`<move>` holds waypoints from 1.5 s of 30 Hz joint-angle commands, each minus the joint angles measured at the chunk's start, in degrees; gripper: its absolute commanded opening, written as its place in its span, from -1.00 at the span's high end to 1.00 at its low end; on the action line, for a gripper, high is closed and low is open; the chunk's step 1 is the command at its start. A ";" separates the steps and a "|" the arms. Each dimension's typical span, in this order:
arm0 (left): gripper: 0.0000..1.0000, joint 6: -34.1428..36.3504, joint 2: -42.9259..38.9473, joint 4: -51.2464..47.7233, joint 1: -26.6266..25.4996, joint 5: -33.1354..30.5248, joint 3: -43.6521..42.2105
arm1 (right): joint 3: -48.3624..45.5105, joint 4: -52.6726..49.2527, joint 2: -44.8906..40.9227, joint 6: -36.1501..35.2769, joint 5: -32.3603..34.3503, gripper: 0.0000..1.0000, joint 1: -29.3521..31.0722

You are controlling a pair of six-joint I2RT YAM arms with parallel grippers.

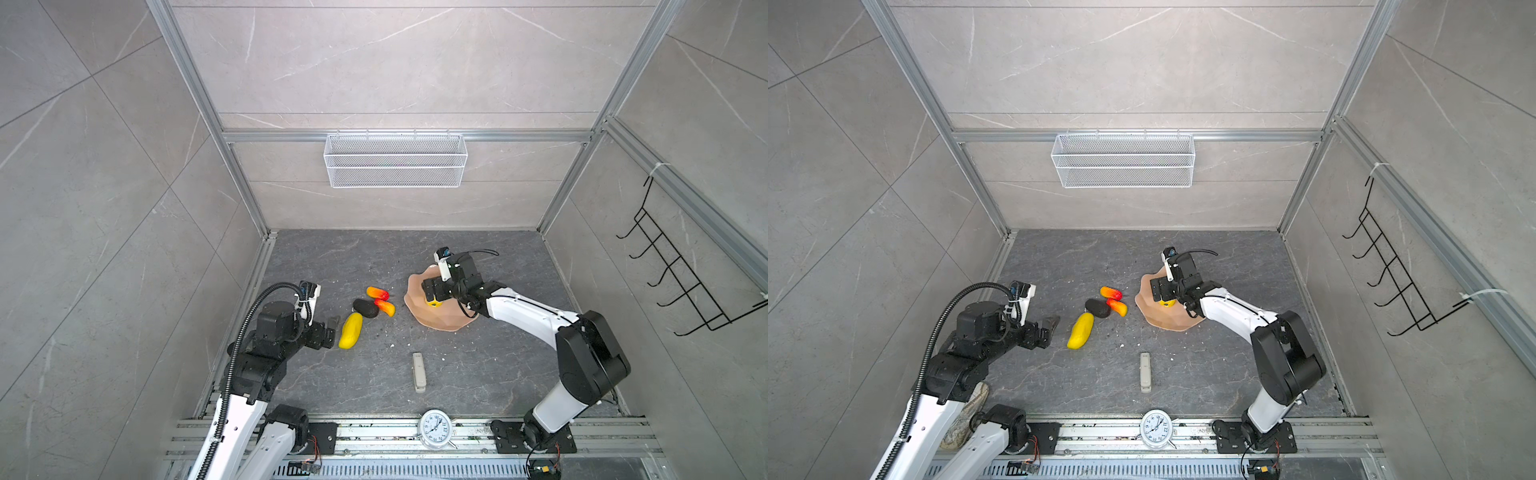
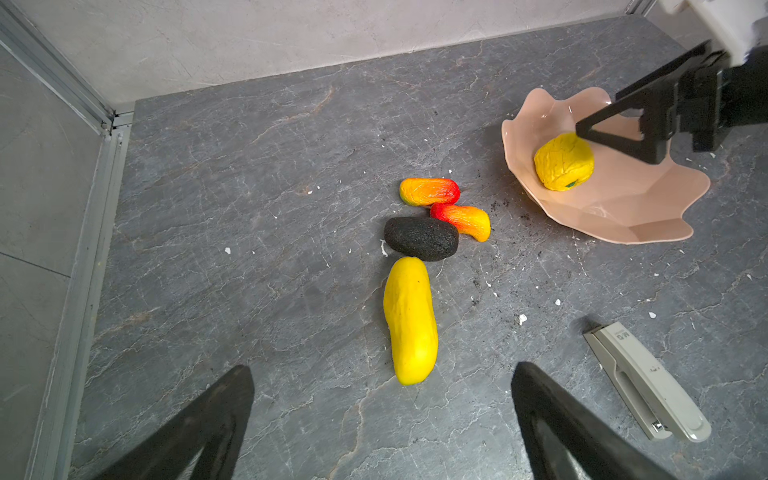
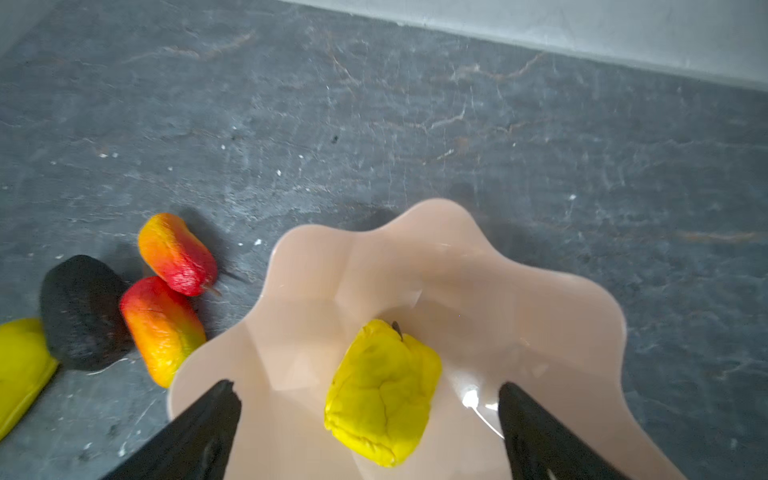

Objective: Place and organize the fake fruits in the fruit bowl
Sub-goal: 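Reach the right gripper back and grasp the long yellow mango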

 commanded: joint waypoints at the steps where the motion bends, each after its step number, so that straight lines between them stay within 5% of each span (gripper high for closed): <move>1: -1.00 1.07 0.08 0.65 0.51 1.17 0.50 | 4.21 -5.96 -1.23 -4.28 -2.05 -1.00 3.30; 11: -1.00 1.09 0.02 0.68 0.73 1.54 0.50 | 16.86 -10.20 11.17 -7.87 -9.20 -1.00 18.75; 19: -1.00 0.98 -0.72 0.62 0.86 1.35 0.34 | 23.28 -11.34 19.54 5.55 -5.00 -0.99 26.05; 26: -1.00 0.97 -0.76 0.62 0.82 1.78 0.41 | 26.42 -12.03 24.97 14.99 -2.29 -1.00 28.16; 45: -1.00 0.89 -1.17 0.53 0.89 1.44 0.24 | 32.73 -11.82 35.37 19.46 -6.24 -0.87 28.55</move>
